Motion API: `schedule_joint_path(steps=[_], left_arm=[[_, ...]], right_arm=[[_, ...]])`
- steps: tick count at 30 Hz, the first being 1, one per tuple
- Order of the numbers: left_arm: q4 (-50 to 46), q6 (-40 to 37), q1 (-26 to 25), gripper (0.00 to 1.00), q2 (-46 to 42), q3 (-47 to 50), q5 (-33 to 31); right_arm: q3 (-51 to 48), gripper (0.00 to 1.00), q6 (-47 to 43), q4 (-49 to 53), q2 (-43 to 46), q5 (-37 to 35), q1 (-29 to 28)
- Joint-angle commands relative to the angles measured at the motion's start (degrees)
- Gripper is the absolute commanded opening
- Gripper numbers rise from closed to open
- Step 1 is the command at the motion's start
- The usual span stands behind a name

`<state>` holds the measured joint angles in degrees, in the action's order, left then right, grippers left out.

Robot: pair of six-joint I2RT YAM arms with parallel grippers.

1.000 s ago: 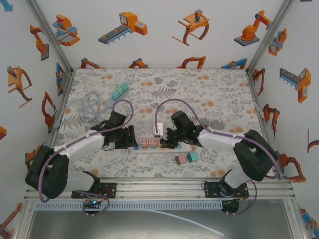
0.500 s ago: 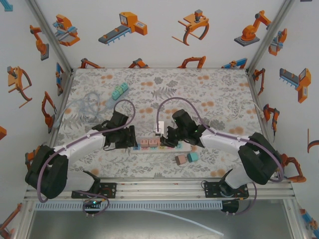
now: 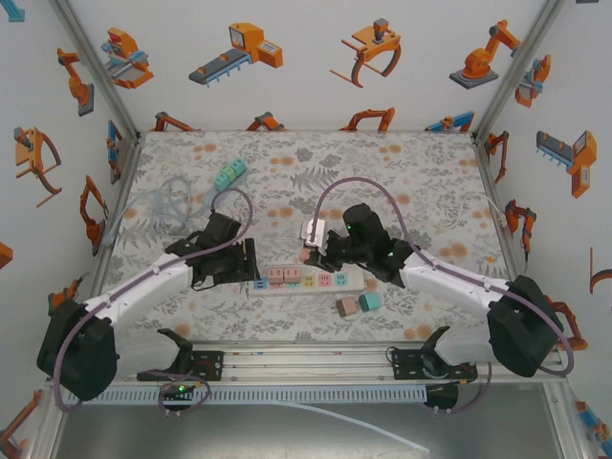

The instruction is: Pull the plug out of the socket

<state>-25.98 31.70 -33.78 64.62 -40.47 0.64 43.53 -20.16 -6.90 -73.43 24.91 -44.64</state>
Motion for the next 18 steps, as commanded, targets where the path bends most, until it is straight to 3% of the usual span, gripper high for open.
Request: schedule_joint_path(steps=[1, 4, 12, 18], left_arm=[[-0.1, -2.6, -0.4, 0.62, -5.8, -1.6, 2.4], [2.6, -4.7, -1.2, 0.64, -11.7, -0.9, 3.9], [5.5, -13.6, -3.9, 0.67, -20.8, -2.7, 12.9], [2.3, -27.2, -4.9, 0.67, -23.4, -6.3, 20.3]], right_arm=[[1.5, 0.13, 15.2, -1.6, 2.2, -8.3, 0.0], [1.6, 0.12, 26.1, -1.1, 4.1, -14.3, 0.0], [2.3, 0.12, 54.1, 6.8, 9.5, -22.2, 0.0], [-2.4, 0.11, 76.9, 9.6, 12.3, -29.1, -2.3]])
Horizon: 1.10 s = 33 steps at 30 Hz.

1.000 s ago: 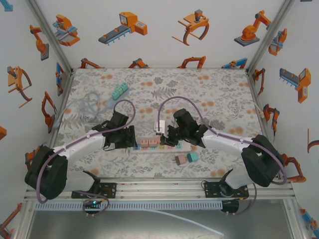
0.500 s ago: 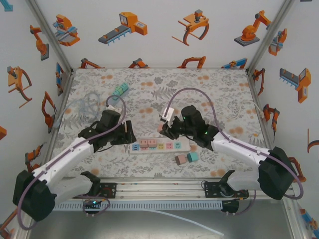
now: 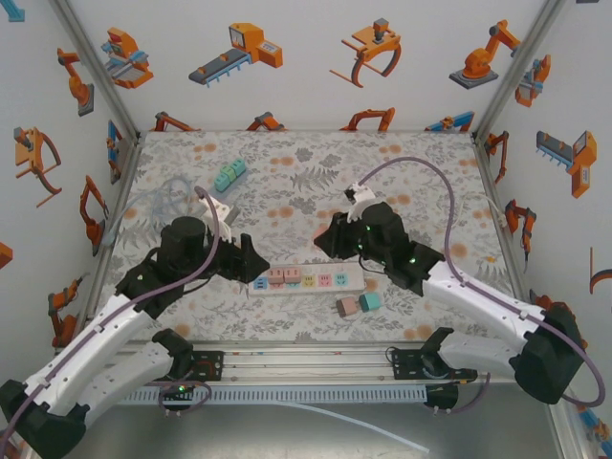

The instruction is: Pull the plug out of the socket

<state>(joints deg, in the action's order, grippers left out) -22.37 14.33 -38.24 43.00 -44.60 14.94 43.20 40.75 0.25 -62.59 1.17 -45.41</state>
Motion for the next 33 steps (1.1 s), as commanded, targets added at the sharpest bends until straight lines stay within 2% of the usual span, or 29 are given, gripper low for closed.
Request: schedule_joint_path(steps=[1, 4, 9, 12, 14, 24, 28, 33], left_arm=[[-1.7, -12.9, -0.6, 0.68, -2.6, -2.1, 7.7], [-4.4, -20.1, -0.6, 0.73, -4.3, -2.5, 11.1], [-12.5, -32.9, -0.5, 0.89, -4.3, -3.9, 16.7], [-13.6, -35.9, -0.7, 0.98, -4.5, -2.8, 15.6], [-13.2, -36.5, -0.6, 0.98, -5.0, -2.0, 16.0], [-11.6, -34.4, -0.6, 0.97, -5.5, 0.1, 16.0], [-11.6, -34.2, -0.6, 0.97, -5.7, 0.4, 15.3], [-11.5, -34.0, -0.6, 0.97, -5.0, 0.1, 15.0]], right_arm=[[-3.1, 0.11, 18.6, 2.1, 2.1, -6.6, -2.9], [-5.9, 0.1, 24.3, 1.8, 3.9, -12.1, -8.0], [-9.3, 0.1, 34.8, 3.3, 4.6, -20.6, -17.8], [-11.1, 0.1, 41.5, 4.1, 3.2, -23.3, -22.5], [-11.6, 0.1, 44.3, 4.4, 1.5, -24.0, -24.8], [-14.0, 0.13, 51.5, 2.9, -5.9, -22.8, -26.2], [-15.8, 0.13, 53.1, 0.3, -7.8, -23.2, -26.3], [-18.8, 0.18, 54.3, -5.6, -10.1, -23.0, -26.0]])
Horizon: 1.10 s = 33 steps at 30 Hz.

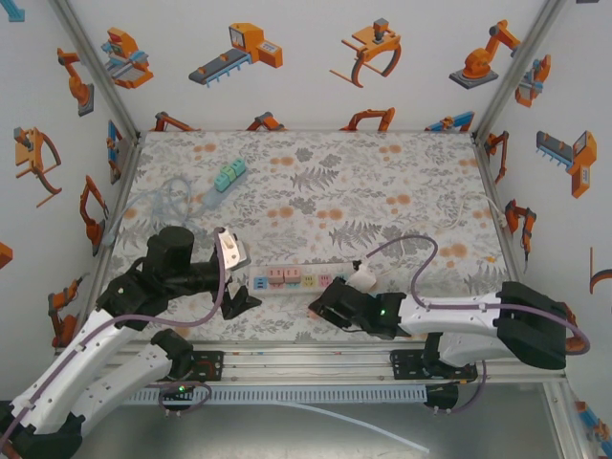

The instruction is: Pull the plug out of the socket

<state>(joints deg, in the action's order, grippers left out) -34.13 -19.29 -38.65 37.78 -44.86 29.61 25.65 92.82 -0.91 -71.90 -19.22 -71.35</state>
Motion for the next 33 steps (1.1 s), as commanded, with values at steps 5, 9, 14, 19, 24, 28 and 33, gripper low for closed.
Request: schedule_joint_path(steps=[5, 9, 14, 19, 24, 28, 33], left_arm=[[0.3, 0.0, -0.2, 0.97, 0.8, 0.5, 0.3], [0.3, 0.1, -0.2, 0.97, 0.6, 0.5, -0.2], [0.3, 0.3, -0.1, 0.97, 0.6, 0.6, -0.6], [0.3, 0.4, -0.2, 0.97, 0.7, 0.7, -1.1], [0.3, 0.5, -0.2, 0.97, 0.9, 0.7, -1.2], [0.3, 0.4, -0.2, 0.97, 0.9, 0.7, -1.5], [0.3, 0.7, -0.2, 0.97, 1.3, 0.6, -1.6]], right_arm=[[-2.3, 0.24, 2.9, -5.5, -1.2, -3.2, 0.4], [-2.4, 0.32, 3.4, -5.4, -1.7, -3.2, 0.6], [-1.9, 0.42, 5.0, -2.7, -1.6, -3.3, 0.6], [-0.9, 0.47, 5.1, 0.8, -0.7, -3.2, 0.6], [0.1, 0.49, 6.0, 5.5, 0.6, -2.4, 0.6], [1.3, 0.52, 5.9, 10.4, 2.5, -2.2, 0.6], [2.0, 0.54, 4.8, 14.5, 5.3, -2.4, 0.5]])
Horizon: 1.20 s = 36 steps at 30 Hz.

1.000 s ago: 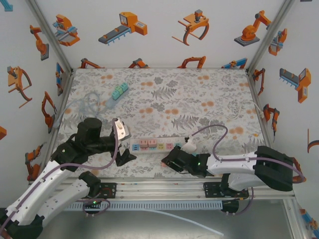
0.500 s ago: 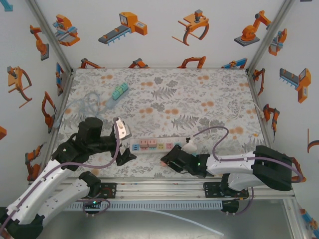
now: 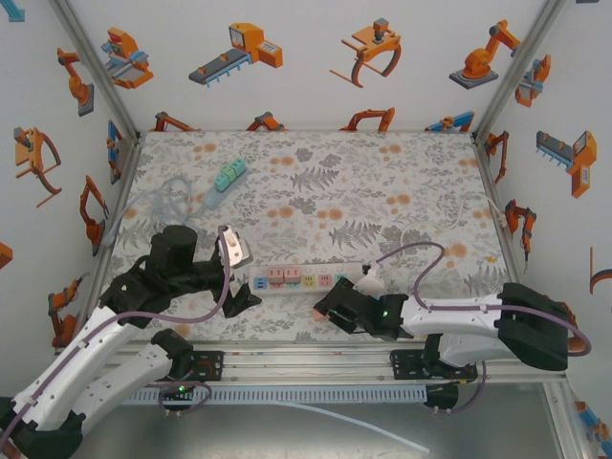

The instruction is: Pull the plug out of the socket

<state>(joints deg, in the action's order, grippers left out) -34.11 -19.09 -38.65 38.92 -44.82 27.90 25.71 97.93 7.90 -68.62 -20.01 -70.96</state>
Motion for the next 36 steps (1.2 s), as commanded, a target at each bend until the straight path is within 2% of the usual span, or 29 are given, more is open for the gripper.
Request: schedule_joint_path(steps=[1, 7, 10, 16, 20, 23, 25, 27, 29, 32, 36], left_arm=[[0.3, 0.5, -0.1, 0.97, 0.2, 0.6, 0.0], [0.3, 0.8, -0.2, 0.97, 0.8, 0.4, 0.2], [0.4, 0.8, -0.2, 0.97, 0.8, 0.3, 0.2], [1.7, 1.7, -0.2, 0.97, -0.5, 0.6, 0.0], [4.2, 4.6, -0.2, 0.97, -1.4, 0.9, -1.9], [6.5, 8.8, -0.1, 0.97, -1.4, 1.5, -7.2], [8.7, 13.9, -0.2, 0.97, -1.0, 2.1, -14.0], [11.1, 19.1, -0.2, 0.97, -0.7, 3.2, -19.8], [13.8, 23.1, -0.1, 0.97, -0.4, 4.9, -22.9], [17.9, 27.6, -0.1, 0.97, 0.3, 8.1, -25.5], [20.7, 35.2, 0.1, 0.97, 1.9, 11.6, -32.1]], right_arm=[[2.1, 0.54, -0.6, 6.4, 2.5, -1.6, 0.1], [4.5, 0.55, -4.7, 12.3, 6.7, -2.9, 0.2], [6.6, 0.55, -10.3, 14.8, 9.2, -5.2, 0.2], [10.8, 0.54, -36.5, 15.4, 14.5, -15.1, 0.3], [14.2, 0.56, -60.4, 11.6, 16.0, -17.5, 1.4], [14.9, 0.55, -78.6, 4.8, 15.6, -12.9, 2.5], [14.4, 0.55, -92.5, -0.8, 14.7, -6.3, 2.5], [14.6, 0.55, -102.5, -4.0, 13.4, -0.5, 2.7], [15.1, 0.55, -111.1, -5.1, 11.7, 6.0, 3.4], [16.5, 0.56, -120.9, -4.1, 8.0, 16.2, 4.9], [19.3, 0.56, -124.4, -3.8, 2.1, 27.5, 9.1]])
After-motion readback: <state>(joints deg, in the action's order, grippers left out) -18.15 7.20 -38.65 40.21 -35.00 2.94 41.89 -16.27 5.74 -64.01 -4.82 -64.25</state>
